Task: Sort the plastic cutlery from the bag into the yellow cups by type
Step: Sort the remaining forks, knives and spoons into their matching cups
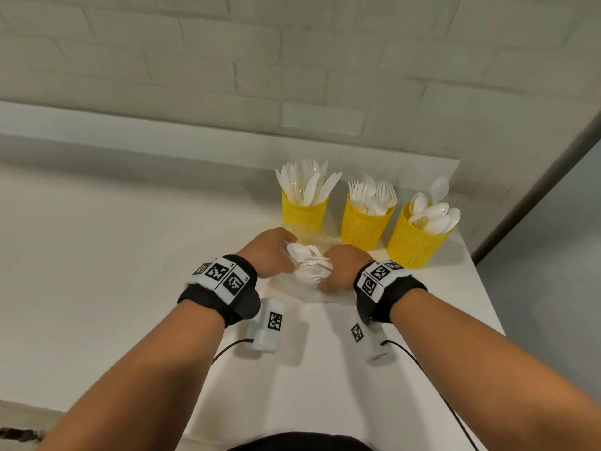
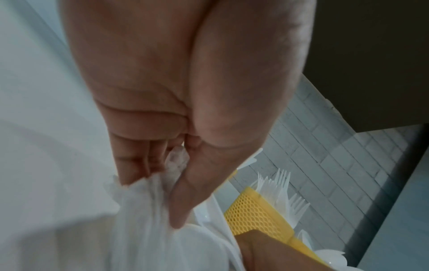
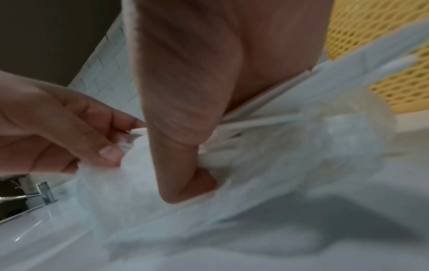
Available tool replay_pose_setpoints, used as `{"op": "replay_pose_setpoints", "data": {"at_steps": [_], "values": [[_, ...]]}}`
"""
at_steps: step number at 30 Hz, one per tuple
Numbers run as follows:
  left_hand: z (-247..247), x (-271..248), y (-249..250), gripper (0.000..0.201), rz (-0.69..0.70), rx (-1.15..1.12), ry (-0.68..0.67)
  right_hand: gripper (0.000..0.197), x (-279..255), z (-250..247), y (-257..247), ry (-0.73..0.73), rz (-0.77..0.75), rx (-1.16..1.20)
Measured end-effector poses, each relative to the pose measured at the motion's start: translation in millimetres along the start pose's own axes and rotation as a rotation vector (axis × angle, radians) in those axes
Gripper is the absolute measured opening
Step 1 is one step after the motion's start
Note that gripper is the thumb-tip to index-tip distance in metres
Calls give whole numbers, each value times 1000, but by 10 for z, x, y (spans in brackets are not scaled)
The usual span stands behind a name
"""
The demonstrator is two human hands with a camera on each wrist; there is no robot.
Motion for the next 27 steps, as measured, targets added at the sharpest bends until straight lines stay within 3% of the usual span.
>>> {"op": "replay_pose_setpoints", "data": {"at_steps": [7, 9, 12, 17, 21, 25, 27], "values": [[-161, 59, -117, 46, -34, 15, 49, 24, -40, -109, 62, -32, -94, 346], [-205, 71, -142, 38, -58, 35, 94, 11, -67, -132, 107, -11, -89, 451], [-189, 64, -142, 37, -72, 123, 96, 21, -78, -153, 152, 34, -74, 531], [-158, 22, -120, 34, -88, 54, 136, 21, -104, -200, 161, 26, -88, 533], [-228, -16, -15, 29, 130, -122, 240, 13, -149, -178, 177, -76, -72, 425], [-202, -17, 53, 51, 193, -117, 183, 18, -181, -189, 150, -57, -117, 401], [-169, -2, 15, 47, 170, 5, 128, 19, -194, -200, 173, -35, -121, 437]]}}
Point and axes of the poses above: each hand's wrist, its own x-axis towards the middle knuckle, its own z-axis out of the palm, y = z × x, the point moved 2 cm from there along x, towards the middle knuckle, and after that the axes turned 4 degrees about z, right-handed, at the moved point
